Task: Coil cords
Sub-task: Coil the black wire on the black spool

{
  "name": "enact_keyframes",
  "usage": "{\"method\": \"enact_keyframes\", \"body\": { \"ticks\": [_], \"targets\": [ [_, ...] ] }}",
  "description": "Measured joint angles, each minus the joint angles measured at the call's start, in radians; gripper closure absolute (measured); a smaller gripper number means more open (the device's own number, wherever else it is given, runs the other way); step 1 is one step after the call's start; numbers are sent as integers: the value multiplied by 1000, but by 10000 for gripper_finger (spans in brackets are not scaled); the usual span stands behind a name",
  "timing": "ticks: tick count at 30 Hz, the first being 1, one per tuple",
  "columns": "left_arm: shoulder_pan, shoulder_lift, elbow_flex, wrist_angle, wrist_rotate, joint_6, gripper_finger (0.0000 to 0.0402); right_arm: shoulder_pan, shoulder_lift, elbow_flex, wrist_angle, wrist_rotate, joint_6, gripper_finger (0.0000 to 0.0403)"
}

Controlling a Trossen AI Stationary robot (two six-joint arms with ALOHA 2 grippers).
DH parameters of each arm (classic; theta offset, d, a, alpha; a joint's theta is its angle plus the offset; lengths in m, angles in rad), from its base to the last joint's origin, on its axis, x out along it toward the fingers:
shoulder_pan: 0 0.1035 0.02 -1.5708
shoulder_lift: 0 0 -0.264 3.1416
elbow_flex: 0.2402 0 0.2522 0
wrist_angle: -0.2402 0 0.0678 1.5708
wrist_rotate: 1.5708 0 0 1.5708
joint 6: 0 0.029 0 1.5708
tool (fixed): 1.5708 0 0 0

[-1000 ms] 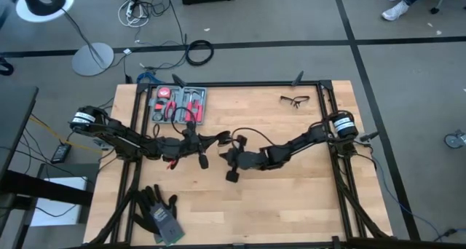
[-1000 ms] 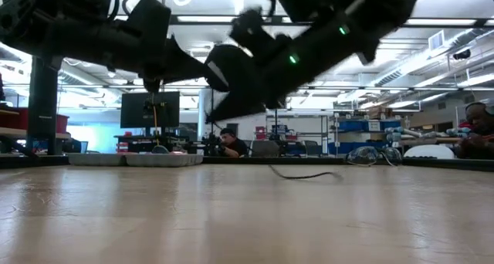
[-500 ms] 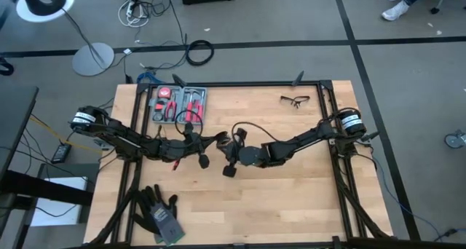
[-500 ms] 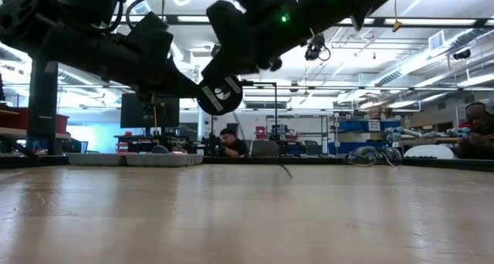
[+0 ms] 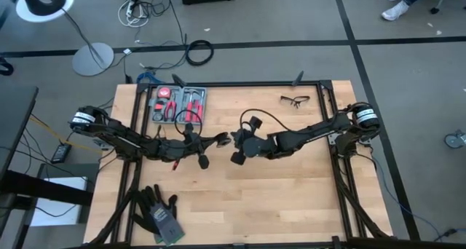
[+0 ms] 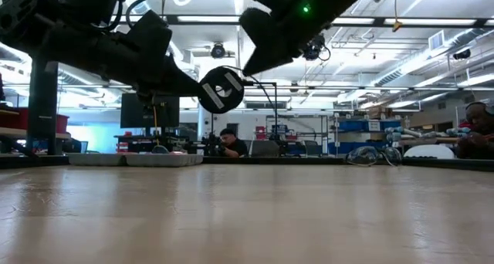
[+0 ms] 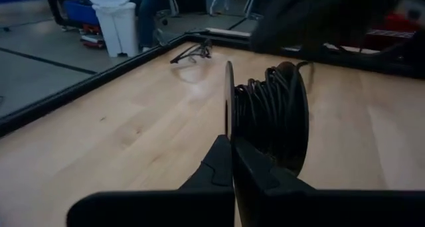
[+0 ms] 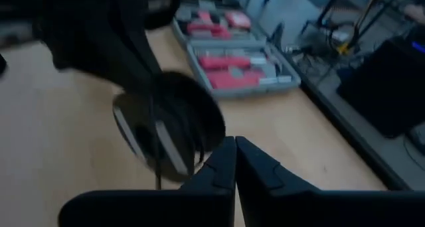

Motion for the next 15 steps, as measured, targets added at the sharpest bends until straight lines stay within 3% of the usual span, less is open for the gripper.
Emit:
{"method": "enact_keyframes", "body": {
  "ticks": [8, 15],
  "targets": [
    [0, 0, 0, 36, 11, -12, 401, -3, -1, -24, -144, -7, 108, 393],
    [0, 0, 0, -38, 9, -38, 401, 54, -97, -31, -343, 136, 207, 398]
  ]
}}
